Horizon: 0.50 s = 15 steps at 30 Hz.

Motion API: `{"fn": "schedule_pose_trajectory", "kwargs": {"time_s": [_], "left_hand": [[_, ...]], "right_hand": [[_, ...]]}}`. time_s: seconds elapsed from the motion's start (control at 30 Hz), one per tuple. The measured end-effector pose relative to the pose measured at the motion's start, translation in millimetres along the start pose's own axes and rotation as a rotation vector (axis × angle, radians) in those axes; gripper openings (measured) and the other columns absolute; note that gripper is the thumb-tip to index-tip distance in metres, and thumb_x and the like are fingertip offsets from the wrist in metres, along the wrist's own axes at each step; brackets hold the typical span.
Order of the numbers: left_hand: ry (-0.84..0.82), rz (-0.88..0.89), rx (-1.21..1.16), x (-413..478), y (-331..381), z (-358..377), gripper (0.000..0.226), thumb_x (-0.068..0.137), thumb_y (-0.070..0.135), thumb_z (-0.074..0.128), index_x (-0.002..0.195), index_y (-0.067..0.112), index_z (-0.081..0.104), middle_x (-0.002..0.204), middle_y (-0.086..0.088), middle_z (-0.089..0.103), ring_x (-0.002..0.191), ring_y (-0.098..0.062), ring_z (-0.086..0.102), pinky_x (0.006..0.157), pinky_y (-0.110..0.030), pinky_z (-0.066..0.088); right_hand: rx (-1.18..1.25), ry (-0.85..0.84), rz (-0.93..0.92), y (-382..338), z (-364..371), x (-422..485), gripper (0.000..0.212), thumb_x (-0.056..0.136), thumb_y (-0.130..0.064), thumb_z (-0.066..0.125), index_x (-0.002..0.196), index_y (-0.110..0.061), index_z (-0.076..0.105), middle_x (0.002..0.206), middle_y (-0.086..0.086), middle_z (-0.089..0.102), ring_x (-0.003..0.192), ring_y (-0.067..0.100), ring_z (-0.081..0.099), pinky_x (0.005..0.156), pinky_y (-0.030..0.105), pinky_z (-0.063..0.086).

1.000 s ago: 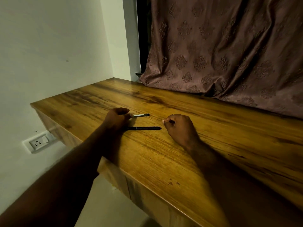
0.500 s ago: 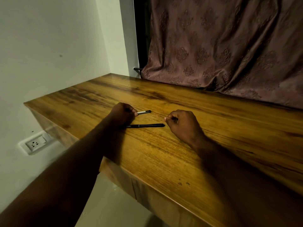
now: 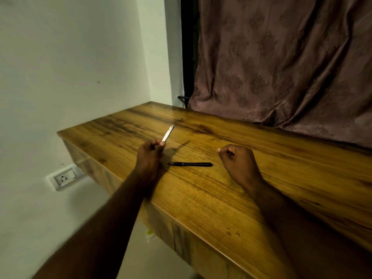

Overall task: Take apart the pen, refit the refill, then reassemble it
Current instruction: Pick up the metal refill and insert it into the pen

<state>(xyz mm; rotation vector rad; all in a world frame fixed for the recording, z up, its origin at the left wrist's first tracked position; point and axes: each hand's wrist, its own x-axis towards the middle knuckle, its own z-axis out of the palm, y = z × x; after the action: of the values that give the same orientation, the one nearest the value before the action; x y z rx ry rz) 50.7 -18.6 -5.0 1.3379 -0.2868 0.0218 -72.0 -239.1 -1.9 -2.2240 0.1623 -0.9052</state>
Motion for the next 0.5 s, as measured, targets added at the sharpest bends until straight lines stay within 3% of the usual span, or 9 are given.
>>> {"fn": "schedule_pose_trajectory", "kwargs": {"time_s": [0.1, 0.17, 0.23, 0.3, 0.4, 0.5], "left_hand": [[0.008, -0.126, -0.111, -33.8, 2.6, -3.3, 0.012, 0.092, 0.016, 0.059, 0.08, 0.015, 0.061, 0.058, 0.003, 0.051, 0.048, -0.005, 0.045, 0.043, -0.015, 0.04], [-0.05, -0.151, -0.115, -55.2, 4.1, 0.0, 0.015, 0.093, 0.018, 0.057, 0.086, 0.009, 0.066, 0.058, 0.002, 0.055, 0.046, -0.005, 0.047, 0.043, -0.015, 0.041], [-0.113, -0.134, -0.044, -72.9, 6.2, 6.1, 0.021, 0.094, 0.02, 0.056, 0.096, 0.002, 0.067, 0.06, 0.005, 0.059, 0.05, -0.003, 0.05, 0.048, -0.014, 0.044], [-0.135, -0.098, 0.03, -84.0, 9.3, 13.2, 0.023, 0.094, 0.02, 0.056, 0.096, -0.001, 0.067, 0.058, 0.007, 0.059, 0.05, -0.002, 0.05, 0.049, -0.014, 0.044], [-0.148, -0.049, 0.057, -92.0, 16.6, 20.3, 0.017, 0.095, 0.011, 0.054, 0.086, 0.0, 0.064, 0.058, 0.003, 0.056, 0.047, -0.002, 0.048, 0.047, -0.014, 0.042], [-0.166, -0.071, 0.02, -94.5, 20.1, 24.2, 0.012, 0.092, -0.003, 0.054, 0.082, 0.001, 0.06, 0.053, 0.001, 0.052, 0.042, -0.004, 0.046, 0.042, -0.015, 0.04]], "right_hand": [[0.081, 0.029, 0.032, 2.9, -0.3, 1.2, 0.045, 0.093, -0.036, 0.058, 0.066, 0.0, 0.062, 0.05, 0.004, 0.051, 0.048, 0.017, 0.046, 0.052, 0.034, 0.04], [0.146, 0.04, 0.076, 1.5, -1.4, 1.5, 0.043, 0.093, -0.034, 0.058, 0.07, 0.0, 0.066, 0.056, 0.008, 0.061, 0.055, 0.023, 0.058, 0.059, 0.037, 0.048], [0.214, 0.052, 0.135, -2.2, -2.2, 0.2, 0.037, 0.094, -0.029, 0.058, 0.074, -0.001, 0.07, 0.064, -0.001, 0.068, 0.062, 0.015, 0.065, 0.065, 0.034, 0.05], [0.348, 0.03, 0.224, -6.5, -2.4, -3.4, 0.034, 0.095, -0.026, 0.058, 0.075, -0.001, 0.07, 0.064, -0.006, 0.064, 0.053, 0.006, 0.056, 0.057, 0.026, 0.045], [0.489, -0.089, 0.316, -15.4, -2.8, -15.2, 0.028, 0.096, -0.026, 0.055, 0.083, -0.004, 0.068, 0.065, 0.001, 0.062, 0.043, 0.008, 0.047, 0.039, 0.02, 0.036], [0.514, -0.177, 0.34, -26.5, -4.2, -26.7, 0.031, 0.097, -0.023, 0.055, 0.093, 0.006, 0.065, 0.067, 0.004, 0.061, 0.044, 0.012, 0.046, 0.037, 0.021, 0.034]]}}
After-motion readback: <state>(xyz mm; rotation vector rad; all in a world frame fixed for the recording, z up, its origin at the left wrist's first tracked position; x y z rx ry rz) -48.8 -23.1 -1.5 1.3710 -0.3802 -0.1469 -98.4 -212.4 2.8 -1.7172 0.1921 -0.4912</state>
